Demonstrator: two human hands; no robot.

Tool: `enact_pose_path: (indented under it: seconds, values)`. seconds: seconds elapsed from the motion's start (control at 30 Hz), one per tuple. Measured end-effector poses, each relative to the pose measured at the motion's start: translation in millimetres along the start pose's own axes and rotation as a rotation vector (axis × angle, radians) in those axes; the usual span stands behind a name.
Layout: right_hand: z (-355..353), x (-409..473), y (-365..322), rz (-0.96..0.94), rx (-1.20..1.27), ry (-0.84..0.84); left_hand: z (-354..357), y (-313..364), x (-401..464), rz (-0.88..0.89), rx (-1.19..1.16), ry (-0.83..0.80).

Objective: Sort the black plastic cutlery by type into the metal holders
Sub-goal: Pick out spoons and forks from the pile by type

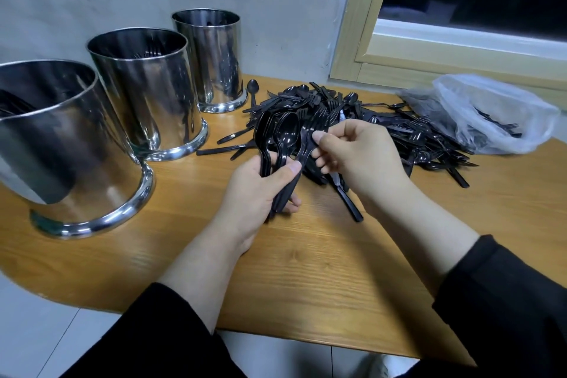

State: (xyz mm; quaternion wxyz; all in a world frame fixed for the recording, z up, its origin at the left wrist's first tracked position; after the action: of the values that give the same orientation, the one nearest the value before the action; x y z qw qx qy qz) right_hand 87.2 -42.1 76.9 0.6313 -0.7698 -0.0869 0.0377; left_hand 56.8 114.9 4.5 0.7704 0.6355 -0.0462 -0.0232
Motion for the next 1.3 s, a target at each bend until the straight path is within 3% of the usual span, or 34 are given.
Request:
enact_pose_path:
  seconds: [0.17, 0.33, 0.47, 0.53, 0.67, 0.83, 0.97, 1.3]
  values:
    - [0.4, 5.3, 2.3, -0.035, -0.084, 0.005, 0.1, -0.6, 0.9, -0.006, 0.064, -0.03]
    - [-48.6, 8.4, 8.6, -0.088, -0.575, 0.174, -5.8, -2.4, 2.5, 0.004, 0.047, 0.025]
    - [-60.9, -4.2, 32.4, 0.004, -0.867, 0.012, -4.4, -3.2, 3.8, 0.001, 0.067, 0.019]
    - [-66.1, -12.8, 38.7, -0.004, -0.95, 0.028, -2.5, -3.0, 3.0, 0.01, 0.097, 0.001]
    - [-92.3, -25.2, 47.8, 0.025, -0.994, 0.148, 2.4, -1.3, 1.2, 0.026, 0.158, -0.001]
    - [-102.0, -25.2, 67.6, 0.102, -1.052, 0.121, 36.7, -4.0, -0.6, 0.026, 0.059, 0.005]
    - [-104.0, -17.0, 72.3, 0.107, -1.036, 0.191, 63.2, -14.1, -1.4, 0.007, 0.005, 0.007]
    - [-117.4, -5.4, 80.9, 0.23, -0.963, 0.226, 59.5, -17.0, -2.5, -0.016, 0.012, -0.024]
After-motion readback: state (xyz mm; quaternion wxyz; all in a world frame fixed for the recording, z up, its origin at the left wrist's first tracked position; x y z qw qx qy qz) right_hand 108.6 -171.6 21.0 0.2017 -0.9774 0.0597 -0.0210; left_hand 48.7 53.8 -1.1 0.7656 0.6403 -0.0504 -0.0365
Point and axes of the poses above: each hand's wrist, its own x-axis towards the middle knuckle, its own z-axis out of the palm, y = z × x, the point moved 4 cm from there along x, towards the middle knuckle, and after that the axes turned 8 degrees about -y, right-handed, at the moved point
